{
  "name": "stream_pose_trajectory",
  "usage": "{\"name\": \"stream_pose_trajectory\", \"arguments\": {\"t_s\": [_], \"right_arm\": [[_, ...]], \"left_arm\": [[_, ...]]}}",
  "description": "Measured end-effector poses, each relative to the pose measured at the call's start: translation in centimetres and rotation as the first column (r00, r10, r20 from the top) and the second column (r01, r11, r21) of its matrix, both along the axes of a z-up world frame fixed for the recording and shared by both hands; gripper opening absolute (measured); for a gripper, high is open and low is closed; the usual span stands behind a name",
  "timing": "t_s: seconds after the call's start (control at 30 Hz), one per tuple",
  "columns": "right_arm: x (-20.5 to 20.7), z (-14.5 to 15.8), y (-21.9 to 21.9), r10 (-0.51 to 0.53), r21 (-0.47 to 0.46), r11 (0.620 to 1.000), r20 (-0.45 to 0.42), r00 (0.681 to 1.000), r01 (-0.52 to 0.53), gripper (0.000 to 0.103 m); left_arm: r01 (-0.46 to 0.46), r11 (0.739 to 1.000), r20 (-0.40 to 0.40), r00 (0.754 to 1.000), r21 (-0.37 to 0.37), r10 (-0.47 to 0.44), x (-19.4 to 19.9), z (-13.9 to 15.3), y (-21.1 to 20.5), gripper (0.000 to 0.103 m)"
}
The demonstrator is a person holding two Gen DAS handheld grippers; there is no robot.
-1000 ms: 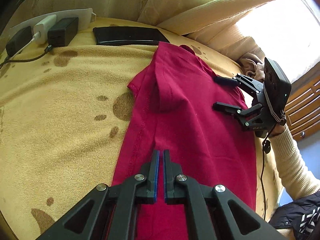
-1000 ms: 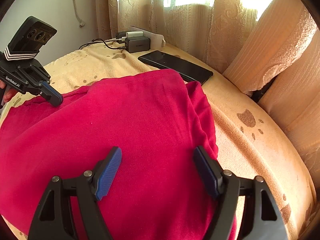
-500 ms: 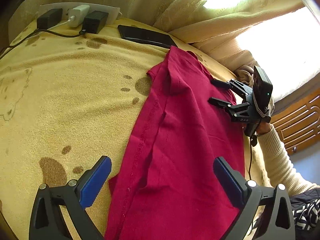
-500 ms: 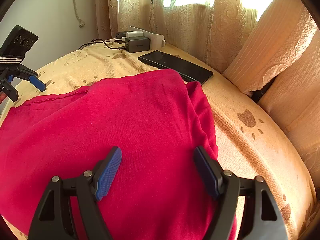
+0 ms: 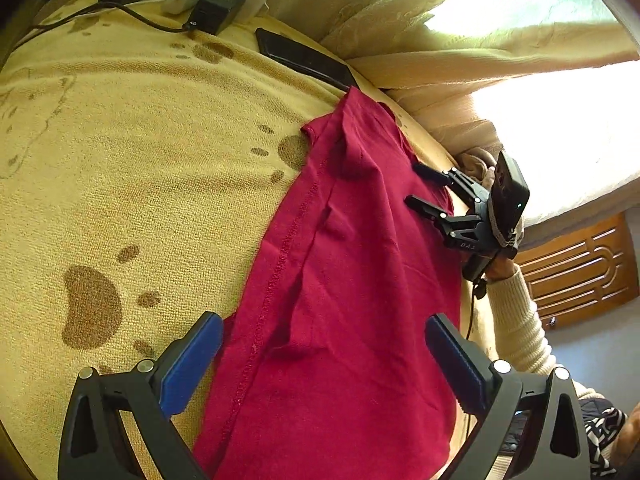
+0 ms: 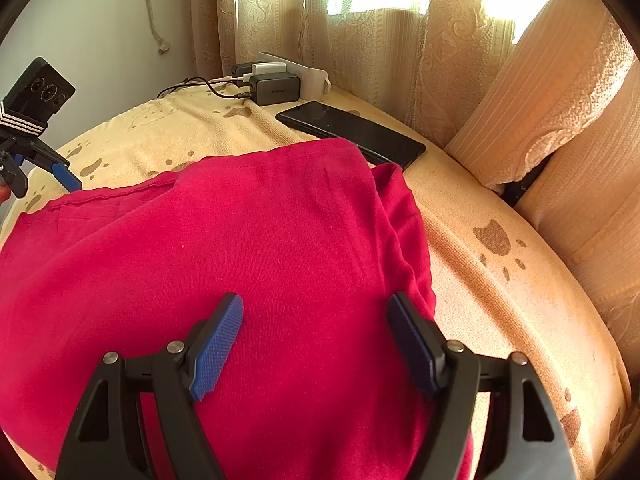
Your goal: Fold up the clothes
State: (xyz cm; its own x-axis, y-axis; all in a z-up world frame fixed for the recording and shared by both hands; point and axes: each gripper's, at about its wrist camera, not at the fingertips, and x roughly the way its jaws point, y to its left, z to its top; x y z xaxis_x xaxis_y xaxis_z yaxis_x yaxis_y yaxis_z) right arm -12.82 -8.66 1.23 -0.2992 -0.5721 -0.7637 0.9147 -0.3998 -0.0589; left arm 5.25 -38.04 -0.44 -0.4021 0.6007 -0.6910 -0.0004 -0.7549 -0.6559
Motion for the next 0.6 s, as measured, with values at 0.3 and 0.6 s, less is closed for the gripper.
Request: {"name": "stream_pose_trajectory", "arguments": {"t_s": [0.3,0.6], "right_arm": [[0.0,0.0,-0.1,0.001,0.001,1.000,-0.001,1.000,-0.001,0.078],[0.0,0.0,-0.1,0.001,0.001,1.000,-0.001,1.000,-0.001,0.078]], "left_arm": [[0.042,0.999,-0.019,0.999,-0.015,-0.042,0.2,0.6,1.3,0.067],[0.083,0.996,0.016,0.996,-0.011,-0.083,-0.8,-1.3,1.7,0.067]]}}
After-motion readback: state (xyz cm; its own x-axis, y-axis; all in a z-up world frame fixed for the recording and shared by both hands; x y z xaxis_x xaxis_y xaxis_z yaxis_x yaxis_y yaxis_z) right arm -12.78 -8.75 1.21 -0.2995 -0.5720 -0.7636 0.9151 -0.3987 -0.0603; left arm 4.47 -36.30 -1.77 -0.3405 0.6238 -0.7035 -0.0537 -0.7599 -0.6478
